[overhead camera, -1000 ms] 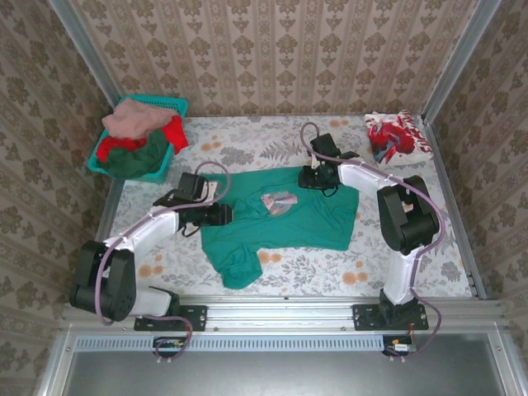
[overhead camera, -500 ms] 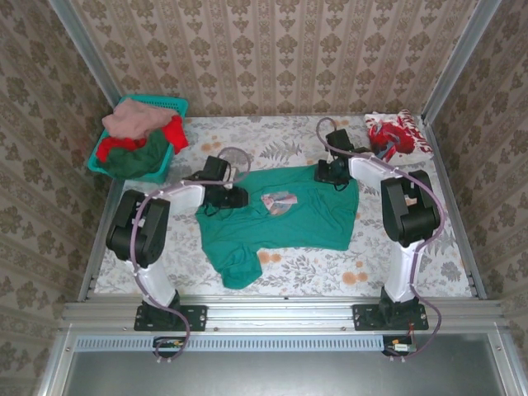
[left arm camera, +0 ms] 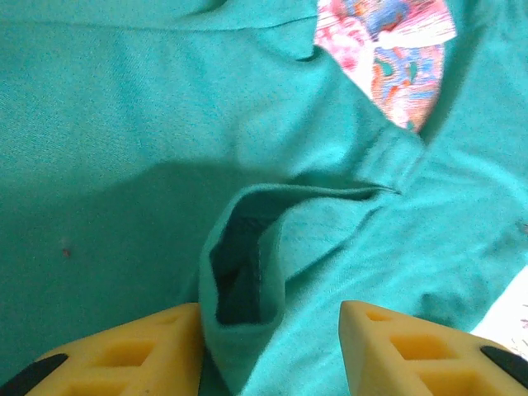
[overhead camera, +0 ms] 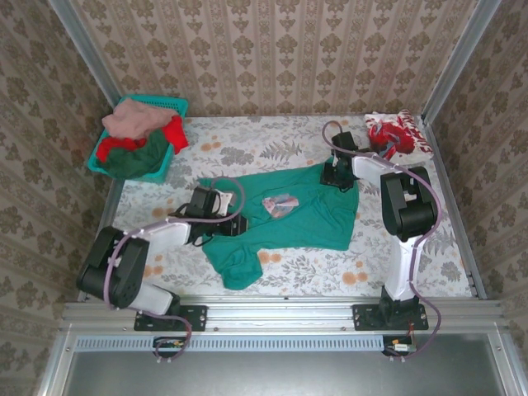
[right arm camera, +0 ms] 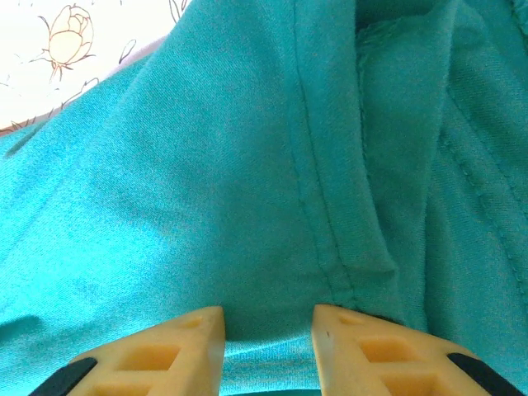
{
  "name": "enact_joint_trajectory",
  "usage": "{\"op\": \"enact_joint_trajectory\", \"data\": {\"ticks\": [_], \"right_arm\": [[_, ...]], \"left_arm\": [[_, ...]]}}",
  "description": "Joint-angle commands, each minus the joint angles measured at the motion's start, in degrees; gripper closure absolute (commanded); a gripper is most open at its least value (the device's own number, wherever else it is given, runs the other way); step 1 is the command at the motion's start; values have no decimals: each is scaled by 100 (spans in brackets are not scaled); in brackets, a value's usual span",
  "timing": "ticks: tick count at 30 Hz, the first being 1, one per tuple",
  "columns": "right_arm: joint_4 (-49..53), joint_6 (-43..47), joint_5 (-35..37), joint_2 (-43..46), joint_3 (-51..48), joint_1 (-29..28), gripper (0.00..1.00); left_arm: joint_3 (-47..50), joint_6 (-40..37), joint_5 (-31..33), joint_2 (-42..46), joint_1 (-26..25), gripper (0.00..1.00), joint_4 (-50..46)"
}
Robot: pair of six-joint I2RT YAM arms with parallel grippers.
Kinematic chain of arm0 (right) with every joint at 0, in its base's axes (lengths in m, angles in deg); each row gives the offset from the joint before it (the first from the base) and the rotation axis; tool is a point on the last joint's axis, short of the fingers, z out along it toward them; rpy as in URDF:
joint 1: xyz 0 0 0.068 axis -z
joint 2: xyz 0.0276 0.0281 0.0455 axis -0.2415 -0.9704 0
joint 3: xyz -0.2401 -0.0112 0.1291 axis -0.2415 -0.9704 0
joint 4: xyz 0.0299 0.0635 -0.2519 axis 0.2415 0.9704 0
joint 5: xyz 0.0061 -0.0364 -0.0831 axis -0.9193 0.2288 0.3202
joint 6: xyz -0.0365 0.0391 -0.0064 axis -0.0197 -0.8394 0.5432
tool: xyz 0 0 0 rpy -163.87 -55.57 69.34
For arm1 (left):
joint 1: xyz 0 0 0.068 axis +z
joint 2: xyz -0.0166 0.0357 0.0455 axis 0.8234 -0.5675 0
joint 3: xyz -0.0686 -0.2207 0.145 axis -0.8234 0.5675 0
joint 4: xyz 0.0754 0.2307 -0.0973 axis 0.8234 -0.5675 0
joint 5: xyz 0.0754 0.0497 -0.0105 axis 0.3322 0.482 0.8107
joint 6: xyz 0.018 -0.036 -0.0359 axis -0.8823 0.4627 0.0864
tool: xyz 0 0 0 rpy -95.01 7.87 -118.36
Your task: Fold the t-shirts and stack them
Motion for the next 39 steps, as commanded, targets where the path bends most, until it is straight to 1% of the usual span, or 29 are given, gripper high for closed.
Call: {"op": "enact_joint_trajectory", "data": {"ticks": [1, 3, 5, 7, 8, 9, 11, 13, 15, 16, 18, 20, 22, 25, 28, 34, 36, 39], "right_arm": [[346, -79, 89, -157, 162, 73, 64], [407, -74, 43, -159, 197, 79, 64], [438, -112, -47, -74, 192, 60, 64], [322, -141, -171, 118, 109, 22, 63], [277, -174, -205, 215, 81, -5, 63], [224, -186, -239, 271, 98, -45, 64], [147, -190, -302, 240, 202, -118, 63], [275, -195, -324, 21, 510, -149, 63], [425, -198, -327, -243, 826, -148, 63], [428, -208, -316, -323, 893, -151, 64], [473, -223, -339, -486, 1059, -145, 63], [547, -246, -349, -629, 1166, -146, 63], [548, -274, -347, -754, 1261, -147, 63], [815, -327, -350, -972, 1525, -115, 63], [1157, -329, -388, -1308, 2060, -86, 64], [1754, -301, -576, -2194, 3367, 60, 63], [2091, -265, -675, -2576, 4042, 124, 63], [2493, -133, -657, -2863, 4818, 155, 63]], "left_arm": [[120, -186, -220, 494, 36, 49, 341], [177, -240, -440, 758, 37, 46, 486], [143, -252, -471, 965, 36, 42, 547], [11, -336, -565, 1055, 36, 41, 555], [-94, -332, -449, 1037, 60, 40, 517], [-231, -301, -197, 959, 88, 36, 424], [-610, -229, 392, 537, 225, 33, 198], [-1258, -94, 568, -319, 465, 35, -205], [-2096, 12, 343, -1435, 741, 52, -774], [-2371, 31, 267, -1855, 804, 55, -867], [-2808, 5, 135, -2573, 853, 55, -882], [-3132, -28, -7, -3033, 849, 55, -919], [-3440, -93, -42, -3352, 836, 55, -1065], [-3792, -186, -13, -3681, 872, 55, -1239], [-4250, -268, 59, -4014, 1016, 55, -1509], [-5201, -335, 97, -4578, 1345, 54, -1958], [-5572, -348, 54, -4776, 1403, 54, -2099], [-5894, -342, 10, -4854, 1413, 54, -2299]]}}
